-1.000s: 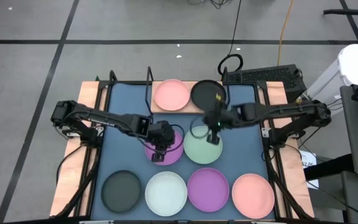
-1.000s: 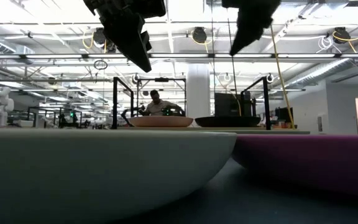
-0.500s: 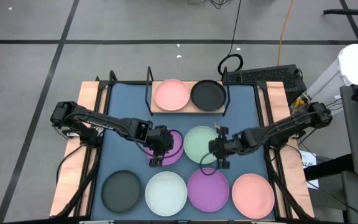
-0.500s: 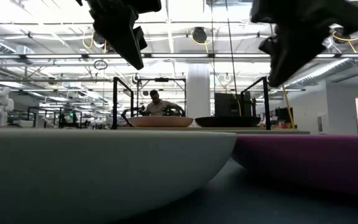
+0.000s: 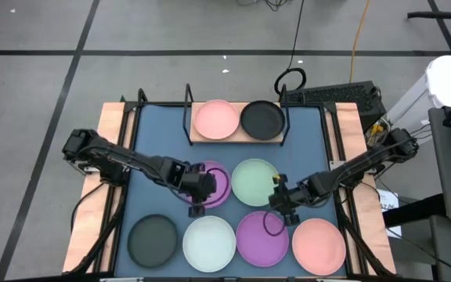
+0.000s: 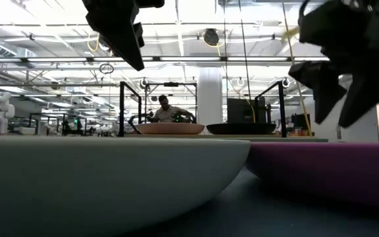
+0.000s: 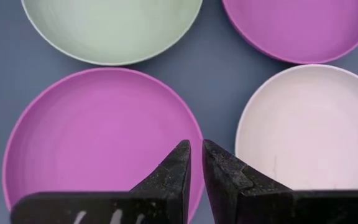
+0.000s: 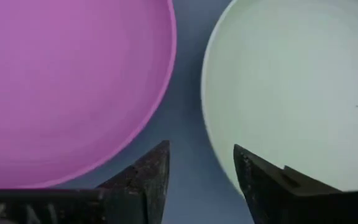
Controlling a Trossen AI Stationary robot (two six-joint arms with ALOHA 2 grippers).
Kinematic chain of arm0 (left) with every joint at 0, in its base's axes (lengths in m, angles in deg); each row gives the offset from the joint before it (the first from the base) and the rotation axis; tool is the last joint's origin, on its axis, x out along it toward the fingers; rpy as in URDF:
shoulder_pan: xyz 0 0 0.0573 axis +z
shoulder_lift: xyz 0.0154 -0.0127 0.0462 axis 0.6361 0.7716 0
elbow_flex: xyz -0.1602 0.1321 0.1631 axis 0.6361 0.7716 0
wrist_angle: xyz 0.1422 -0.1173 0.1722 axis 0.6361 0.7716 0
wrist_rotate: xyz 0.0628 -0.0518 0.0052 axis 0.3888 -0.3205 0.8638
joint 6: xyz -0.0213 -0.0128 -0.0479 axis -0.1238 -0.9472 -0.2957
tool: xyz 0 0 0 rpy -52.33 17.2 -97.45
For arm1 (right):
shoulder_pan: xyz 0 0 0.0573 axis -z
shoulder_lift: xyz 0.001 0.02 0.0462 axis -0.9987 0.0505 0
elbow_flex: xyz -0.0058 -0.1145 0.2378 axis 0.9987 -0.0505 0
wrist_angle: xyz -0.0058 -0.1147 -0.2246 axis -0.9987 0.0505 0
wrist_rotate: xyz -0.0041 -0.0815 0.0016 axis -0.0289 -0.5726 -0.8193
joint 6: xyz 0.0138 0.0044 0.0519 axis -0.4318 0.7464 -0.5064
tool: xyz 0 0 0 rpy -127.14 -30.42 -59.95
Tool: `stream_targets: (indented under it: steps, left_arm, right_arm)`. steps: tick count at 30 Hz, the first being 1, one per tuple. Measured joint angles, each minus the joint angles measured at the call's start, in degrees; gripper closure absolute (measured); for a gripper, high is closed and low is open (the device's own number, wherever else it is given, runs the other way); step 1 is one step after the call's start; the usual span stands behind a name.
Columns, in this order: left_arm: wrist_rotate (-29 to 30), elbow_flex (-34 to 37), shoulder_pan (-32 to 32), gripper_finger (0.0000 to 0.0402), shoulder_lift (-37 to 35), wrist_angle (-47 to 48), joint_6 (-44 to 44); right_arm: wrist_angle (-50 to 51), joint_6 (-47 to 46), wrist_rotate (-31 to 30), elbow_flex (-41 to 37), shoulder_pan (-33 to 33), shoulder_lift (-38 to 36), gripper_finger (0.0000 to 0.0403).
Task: Place and stack plates onto a shelf
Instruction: Stack the green bowl on the black bowl
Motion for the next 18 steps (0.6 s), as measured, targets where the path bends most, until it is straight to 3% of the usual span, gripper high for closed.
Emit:
stream_targets:
  steps: [11, 18]
  left_arm:
    - [3.38, 0.00, -6.10, 0.0355, 0.00, 0.00, -5.41]
    - [3.79, 0.00, -11.46, 0.0355, 0.02, -0.10, -8.65]
  right_arm:
    - [-9.61, 8.08, -4.82, -7.15, -0.11, 0.02, 0.0271]
    - [-14.77, 9.60, -4.93, -11.34, -0.07, 0.02, 0.0325]
